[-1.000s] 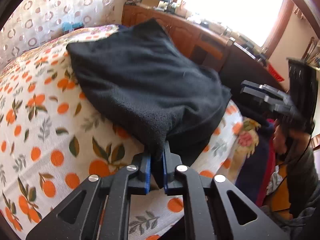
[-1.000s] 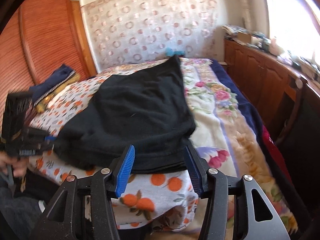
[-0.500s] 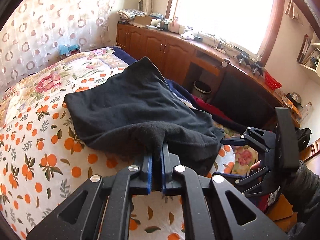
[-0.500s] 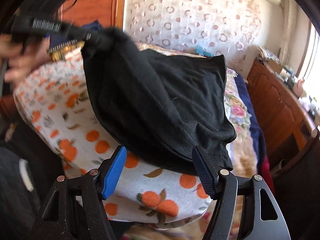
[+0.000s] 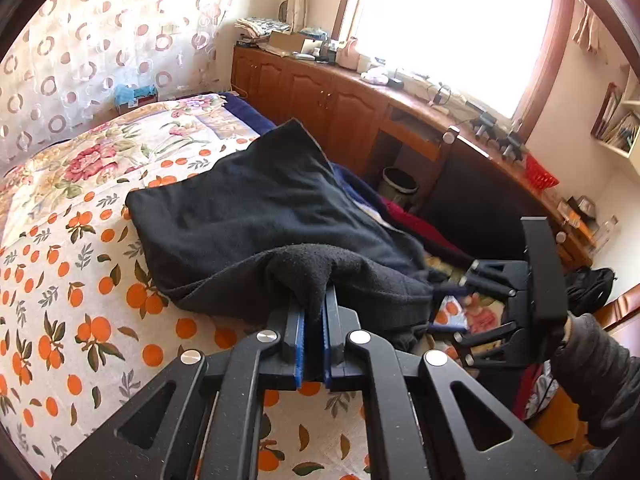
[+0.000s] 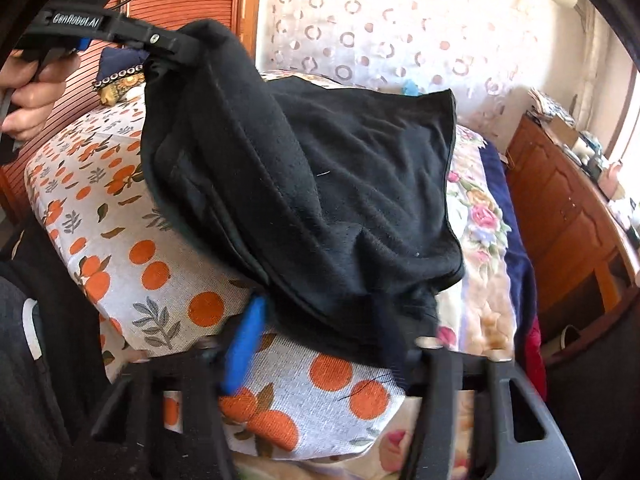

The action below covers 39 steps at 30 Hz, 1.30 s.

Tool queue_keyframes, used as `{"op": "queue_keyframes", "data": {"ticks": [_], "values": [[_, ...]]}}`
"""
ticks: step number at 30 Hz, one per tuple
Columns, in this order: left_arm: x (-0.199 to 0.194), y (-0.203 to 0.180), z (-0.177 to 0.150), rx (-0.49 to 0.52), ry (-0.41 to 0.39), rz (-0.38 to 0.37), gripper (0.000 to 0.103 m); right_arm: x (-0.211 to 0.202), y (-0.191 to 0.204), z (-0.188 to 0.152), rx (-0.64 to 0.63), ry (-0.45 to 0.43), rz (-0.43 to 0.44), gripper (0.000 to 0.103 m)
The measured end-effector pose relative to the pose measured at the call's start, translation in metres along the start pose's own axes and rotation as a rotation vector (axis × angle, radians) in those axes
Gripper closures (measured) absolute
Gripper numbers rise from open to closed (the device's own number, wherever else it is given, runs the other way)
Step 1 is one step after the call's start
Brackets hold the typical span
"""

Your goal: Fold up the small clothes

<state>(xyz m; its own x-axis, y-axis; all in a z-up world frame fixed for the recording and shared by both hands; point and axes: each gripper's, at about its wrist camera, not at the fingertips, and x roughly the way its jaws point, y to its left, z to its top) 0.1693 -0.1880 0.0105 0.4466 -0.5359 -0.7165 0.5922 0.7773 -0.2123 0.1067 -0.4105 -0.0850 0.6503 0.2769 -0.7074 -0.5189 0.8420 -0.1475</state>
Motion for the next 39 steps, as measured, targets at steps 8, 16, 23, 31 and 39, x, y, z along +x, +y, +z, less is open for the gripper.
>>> {"op": "queue_keyframes", "data": {"ticks": [8, 16, 23, 31, 39], "values": [[-0.01, 0.024, 0.019, -0.04, -0.043, -0.019, 0.095, -0.022, -0.018, 0.032, -0.063, -0.077, -0.032, 0.096], [0.001, 0.077, 0.057, -0.12, -0.032, 0.022, 0.092, 0.004, -0.051, 0.136, -0.147, -0.15, -0.131, 0.096], [0.004, 0.115, 0.069, -0.132, -0.067, 0.052, 0.039, 0.085, -0.056, 0.195, -0.194, -0.114, -0.159, 0.096], [0.041, 0.145, 0.063, -0.147, 0.007, 0.118, 0.036, 0.144, -0.068, 0.219, -0.131, -0.071, -0.212, 0.096], [0.088, 0.165, 0.055, -0.188, 0.094, 0.151, 0.036, 0.149, -0.093, 0.213, 0.138, -0.046, -0.209, 0.038]]}}
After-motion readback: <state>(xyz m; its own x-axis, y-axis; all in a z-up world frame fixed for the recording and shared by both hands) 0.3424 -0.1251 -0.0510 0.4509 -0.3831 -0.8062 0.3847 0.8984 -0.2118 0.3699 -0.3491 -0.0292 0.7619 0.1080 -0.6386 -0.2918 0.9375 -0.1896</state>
